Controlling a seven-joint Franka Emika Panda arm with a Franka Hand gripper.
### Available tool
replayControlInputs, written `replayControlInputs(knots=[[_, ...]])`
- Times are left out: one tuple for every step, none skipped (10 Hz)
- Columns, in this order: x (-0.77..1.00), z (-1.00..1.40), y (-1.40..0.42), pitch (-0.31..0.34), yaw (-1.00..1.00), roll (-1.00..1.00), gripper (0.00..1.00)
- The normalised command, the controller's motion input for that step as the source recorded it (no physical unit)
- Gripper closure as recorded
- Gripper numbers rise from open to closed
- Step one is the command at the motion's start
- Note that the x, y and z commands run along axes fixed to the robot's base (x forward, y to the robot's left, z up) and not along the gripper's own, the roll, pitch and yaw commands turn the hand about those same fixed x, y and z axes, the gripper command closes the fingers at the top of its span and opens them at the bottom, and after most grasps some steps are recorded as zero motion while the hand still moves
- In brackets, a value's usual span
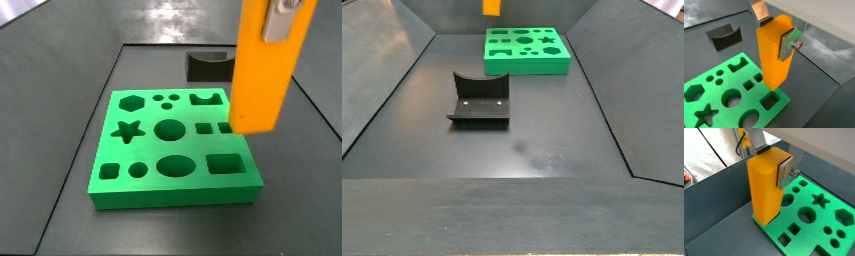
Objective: Pick up the rectangle object. Move up. Place the rectangle object on the fixture. Regrasp the rectangle object. Move to above the board. Insert the rectangle object.
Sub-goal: Insert the rectangle object.
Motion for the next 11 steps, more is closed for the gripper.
replayControlInputs(knots=[[0.01,0.0,0.0,0.0,0.0,0.01,1.0],[0.0,-0.1,-0.08,0.0,0.0,0.11,1.0],[0.01,-0.12,-0.1,0.0,0.0,0.14,1.0],[0.0,-0.03,-0.04,0.0,0.0,0.07,1.0],[0.01,-0.03,-0.05,0.0,0.0,0.06,1.0],[0.02,-0.04,-0.08,0.0,0.0,0.07,1.0],[0.01,-0.06,-0.1,0.0,0.0,0.07,1.0],[0.03,-0.07,-0.1,0.0,0.0,0.07,1.0],[0.04,-0.09,-0.13,0.0,0.0,0.09,1.0],[0.09,-0.14,-0.17,0.003,0.07,0.19,1.0],[0.03,-0.11,-0.22,0.0,0.1,0.29,1.0]])
